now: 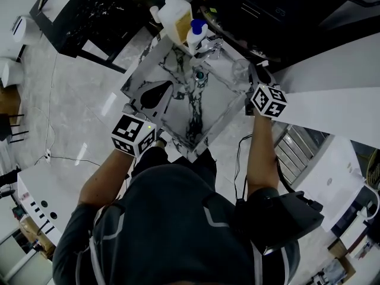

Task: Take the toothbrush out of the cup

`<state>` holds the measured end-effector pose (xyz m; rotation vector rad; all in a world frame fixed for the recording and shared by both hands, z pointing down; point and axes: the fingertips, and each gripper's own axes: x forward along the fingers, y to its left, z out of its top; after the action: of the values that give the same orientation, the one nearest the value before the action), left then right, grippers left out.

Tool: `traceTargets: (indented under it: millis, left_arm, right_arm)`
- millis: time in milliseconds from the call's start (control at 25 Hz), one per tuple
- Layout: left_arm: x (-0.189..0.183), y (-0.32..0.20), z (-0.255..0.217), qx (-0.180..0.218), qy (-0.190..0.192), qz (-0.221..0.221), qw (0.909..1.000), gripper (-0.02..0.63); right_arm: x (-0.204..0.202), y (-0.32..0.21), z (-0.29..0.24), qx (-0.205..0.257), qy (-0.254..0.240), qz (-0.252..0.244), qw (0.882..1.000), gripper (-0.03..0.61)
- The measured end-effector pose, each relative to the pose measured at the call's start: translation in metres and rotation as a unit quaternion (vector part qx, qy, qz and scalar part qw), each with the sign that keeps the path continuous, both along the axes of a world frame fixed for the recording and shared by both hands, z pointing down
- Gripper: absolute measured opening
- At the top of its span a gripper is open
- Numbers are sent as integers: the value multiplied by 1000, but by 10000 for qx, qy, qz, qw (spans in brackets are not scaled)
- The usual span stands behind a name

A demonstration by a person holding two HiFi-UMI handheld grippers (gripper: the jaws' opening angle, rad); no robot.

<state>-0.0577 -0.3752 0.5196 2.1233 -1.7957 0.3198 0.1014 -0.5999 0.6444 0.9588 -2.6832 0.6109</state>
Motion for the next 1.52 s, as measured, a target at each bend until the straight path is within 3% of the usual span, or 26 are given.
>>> traceTargets:
  millis: [320,720,1120,1520]
  left_arm:
    - [-7,8,-17,119,12,84,9999,9]
    - [-8,10,-56,480,151,793,9956,9]
    - [-12,-4,-95,985,496,1542,9819,9]
    - [-23,-28,-152,1489,532,1713,9724,9]
  right_arm:
    - [4,6,-27,72,-124,173,9997,57]
    - [2,41,-109,646,20,283,9975,57]
    - [6,95,-200,1273,278,543,9900,57]
    - [34,139,-287,1566,371,1261,9789,57]
